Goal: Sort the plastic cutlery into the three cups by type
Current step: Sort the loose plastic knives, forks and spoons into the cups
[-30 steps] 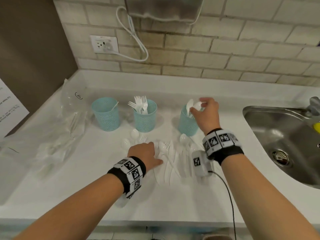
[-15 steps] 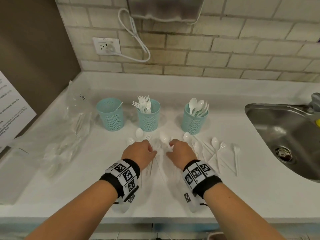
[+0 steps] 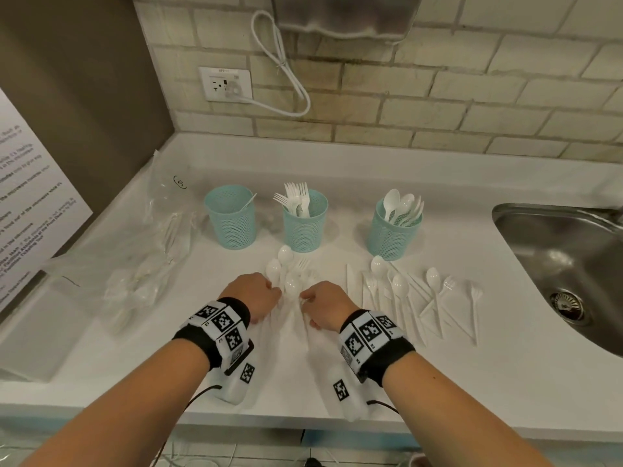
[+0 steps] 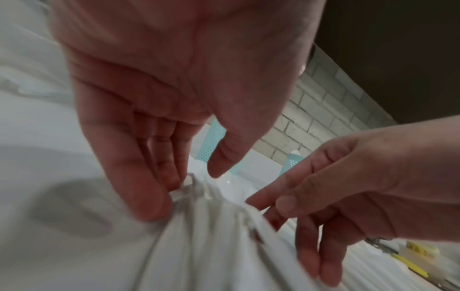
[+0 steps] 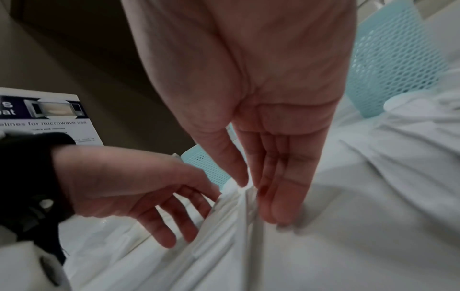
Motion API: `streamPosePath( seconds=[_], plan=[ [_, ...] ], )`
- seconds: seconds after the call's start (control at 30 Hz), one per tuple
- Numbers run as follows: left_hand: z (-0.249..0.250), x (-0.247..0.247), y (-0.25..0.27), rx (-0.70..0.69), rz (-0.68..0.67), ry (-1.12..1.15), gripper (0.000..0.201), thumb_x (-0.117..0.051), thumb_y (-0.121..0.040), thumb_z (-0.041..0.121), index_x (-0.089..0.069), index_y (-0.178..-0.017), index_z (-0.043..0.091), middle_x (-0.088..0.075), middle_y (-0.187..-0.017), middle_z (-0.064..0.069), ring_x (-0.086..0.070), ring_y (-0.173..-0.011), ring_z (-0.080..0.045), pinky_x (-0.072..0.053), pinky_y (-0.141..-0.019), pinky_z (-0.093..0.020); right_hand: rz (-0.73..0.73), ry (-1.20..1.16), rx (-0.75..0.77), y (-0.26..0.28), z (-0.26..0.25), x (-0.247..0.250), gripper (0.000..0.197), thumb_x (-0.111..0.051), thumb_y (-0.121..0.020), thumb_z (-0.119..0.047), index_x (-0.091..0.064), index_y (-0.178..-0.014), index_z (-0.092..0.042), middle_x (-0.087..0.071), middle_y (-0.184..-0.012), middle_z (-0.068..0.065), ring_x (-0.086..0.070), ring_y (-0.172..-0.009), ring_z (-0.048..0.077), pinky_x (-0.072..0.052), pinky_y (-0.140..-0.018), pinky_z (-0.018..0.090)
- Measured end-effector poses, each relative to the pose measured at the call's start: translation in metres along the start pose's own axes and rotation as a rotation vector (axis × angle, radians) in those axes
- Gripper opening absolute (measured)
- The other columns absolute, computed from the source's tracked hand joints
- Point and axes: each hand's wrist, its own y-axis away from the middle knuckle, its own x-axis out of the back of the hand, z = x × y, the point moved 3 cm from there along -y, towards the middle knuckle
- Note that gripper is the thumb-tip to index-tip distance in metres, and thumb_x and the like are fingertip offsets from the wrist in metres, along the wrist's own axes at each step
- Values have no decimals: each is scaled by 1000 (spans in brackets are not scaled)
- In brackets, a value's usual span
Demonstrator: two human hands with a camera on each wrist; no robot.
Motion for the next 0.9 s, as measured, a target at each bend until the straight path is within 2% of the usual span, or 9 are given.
streamPosePath(
  seconds=[0.13, 0.2, 0.27, 0.33, 0.43, 0.53, 0.6, 0.7, 0.9],
  plan=[
    [-4, 6, 3, 30, -55, -234, 86, -36, -60, 76, -57, -120, 20, -52, -128, -8, -44, -121, -28, -42, -92, -40, -118, -32, 43, -5, -10, -8, 41, -45, -91, 3, -55, -130, -3, -60, -129, 16, -53, -91, 22, -44, -66, 20],
    [-2, 6, 4, 35, -64, -337, 103, -43, -52, 86, -47, -132, 21, -41, -135, -7, -31, -131, -27, -36, -99, -41, -136, -23, 61, -8, -13, -6, 42, -46, -90, 6, -56, -129, -5, -60, -130, 13, -53, -81, 15, -41, -63, 17],
    [0, 1, 4, 32, -16, -400, 108, -51, -50, 87, -42, -132, 18, -40, -131, -5, -32, -128, -24, -35, -97, -39, -136, 27, 53, -11, -15, 0, 39, -46, -89, 6, -62, -123, -5, -62, -128, 11, -55, -78, 12, -46, -73, 19],
    [3, -4, 2, 23, 37, -437, 105, -56, -52, 83, -39, -131, 16, -40, -127, -5, -36, -123, -24, -36, -94, -38, -2, 109, 34, -15, -17, 13, 33, -45, -90, -4, -63, -117, -6, -61, -126, 11, -58, -102, 23, -47, -95, 33],
    [4, -1, -2, 7, 60, -419, 93, -63, -62, 70, -38, -130, 13, -40, -125, -6, -40, -120, -24, -39, -92, -38, 240, 278, 36, -21, -18, 31, 42, -47, -84, -10, -48, -125, -17, -45, -131, 7, -40, -121, 28, -36, -100, 36],
    [3, 6, -7, -21, 54, -394, 88, -67, -66, 62, -38, -131, 12, -40, -126, -7, -42, -120, -25, -43, -94, -38, 91, 349, 135, -31, -24, 27, 69, -48, -82, -9, -27, -145, -30, -23, -153, -4, -28, -132, 28, -28, -106, 39],
    [2, 7, -11, -41, 44, -377, 86, -68, -67, 60, -37, -132, 11, -40, -127, -8, -43, -120, -26, -44, -96, -40, -22, 464, 171, -36, -25, 18, 70, -49, -87, -18, -20, -148, -35, -12, -159, -12, -18, -141, 28, -23, -111, 43],
    [0, 6, -14, -54, 33, -345, 83, -69, -69, 56, -37, -131, 11, -39, -127, -9, -42, -120, -27, -45, -96, -40, -62, 558, 225, -38, -21, 5, 64, -48, -90, -28, -22, -148, -34, -19, -157, -11, -16, -141, 30, -23, -112, 43],
    [-8, 6, -26, -67, 3, -276, 70, -71, -71, 40, -39, -126, 12, -50, -125, -9, -50, -116, -27, -46, -93, -39, 13, 361, 284, -37, -17, 5, 63, -63, -79, -18, -43, -138, -31, -33, -140, 2, -29, -128, 24, -31, -108, 35]
  ],
)
